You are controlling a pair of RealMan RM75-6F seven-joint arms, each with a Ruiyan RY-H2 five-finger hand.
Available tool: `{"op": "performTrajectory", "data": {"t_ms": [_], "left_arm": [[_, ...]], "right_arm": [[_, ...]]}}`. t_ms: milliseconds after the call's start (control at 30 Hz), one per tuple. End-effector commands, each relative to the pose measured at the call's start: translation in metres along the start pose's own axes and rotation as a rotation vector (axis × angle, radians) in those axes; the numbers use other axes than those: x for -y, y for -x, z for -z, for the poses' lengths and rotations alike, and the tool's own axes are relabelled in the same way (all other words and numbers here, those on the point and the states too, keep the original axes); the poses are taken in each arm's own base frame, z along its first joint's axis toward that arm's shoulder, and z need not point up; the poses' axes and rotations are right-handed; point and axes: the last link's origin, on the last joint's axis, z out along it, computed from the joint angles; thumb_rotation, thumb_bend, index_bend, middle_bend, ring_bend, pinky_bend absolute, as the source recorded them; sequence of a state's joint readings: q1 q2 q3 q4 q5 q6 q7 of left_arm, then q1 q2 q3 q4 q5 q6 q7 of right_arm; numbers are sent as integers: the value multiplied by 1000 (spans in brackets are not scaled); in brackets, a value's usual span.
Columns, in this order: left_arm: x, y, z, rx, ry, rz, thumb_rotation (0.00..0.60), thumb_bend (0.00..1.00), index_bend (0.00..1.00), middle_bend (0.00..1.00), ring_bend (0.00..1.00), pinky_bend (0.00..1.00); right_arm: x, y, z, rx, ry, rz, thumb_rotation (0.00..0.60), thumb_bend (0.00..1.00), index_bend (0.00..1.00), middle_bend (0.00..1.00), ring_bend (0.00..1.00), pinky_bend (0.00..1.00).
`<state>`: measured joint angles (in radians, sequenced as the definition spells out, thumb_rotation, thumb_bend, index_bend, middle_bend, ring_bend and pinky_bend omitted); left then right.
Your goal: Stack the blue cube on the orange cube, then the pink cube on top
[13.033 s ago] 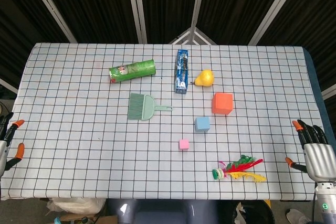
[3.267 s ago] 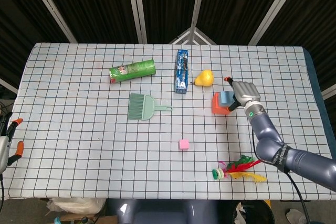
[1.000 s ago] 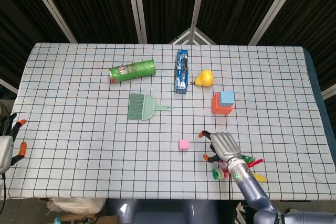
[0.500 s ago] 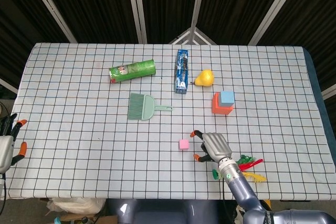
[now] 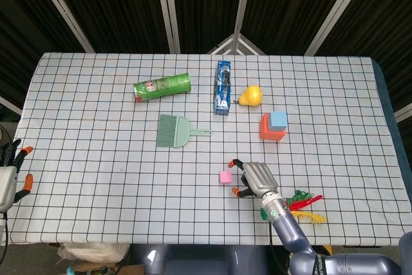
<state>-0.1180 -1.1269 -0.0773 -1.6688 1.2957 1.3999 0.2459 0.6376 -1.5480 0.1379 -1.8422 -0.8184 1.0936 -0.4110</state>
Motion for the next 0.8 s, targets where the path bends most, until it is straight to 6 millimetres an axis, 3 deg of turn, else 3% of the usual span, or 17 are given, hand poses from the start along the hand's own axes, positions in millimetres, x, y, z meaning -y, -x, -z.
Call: {"op": "performTrajectory", "data": {"t_ms": [33, 800], "left_arm": [[0, 0, 0, -1, 0, 0, 600, 536, 164, 22, 0, 0], [2, -2, 1, -6, -2, 9, 600, 536, 164, 22, 0, 0]], "right_arm": [[0, 1, -2, -1, -5, 2, 600, 340, 319, 1000, 1000, 851], [8, 12, -15, 20, -15, -3, 600, 348, 319, 1000, 1000, 851]]}}
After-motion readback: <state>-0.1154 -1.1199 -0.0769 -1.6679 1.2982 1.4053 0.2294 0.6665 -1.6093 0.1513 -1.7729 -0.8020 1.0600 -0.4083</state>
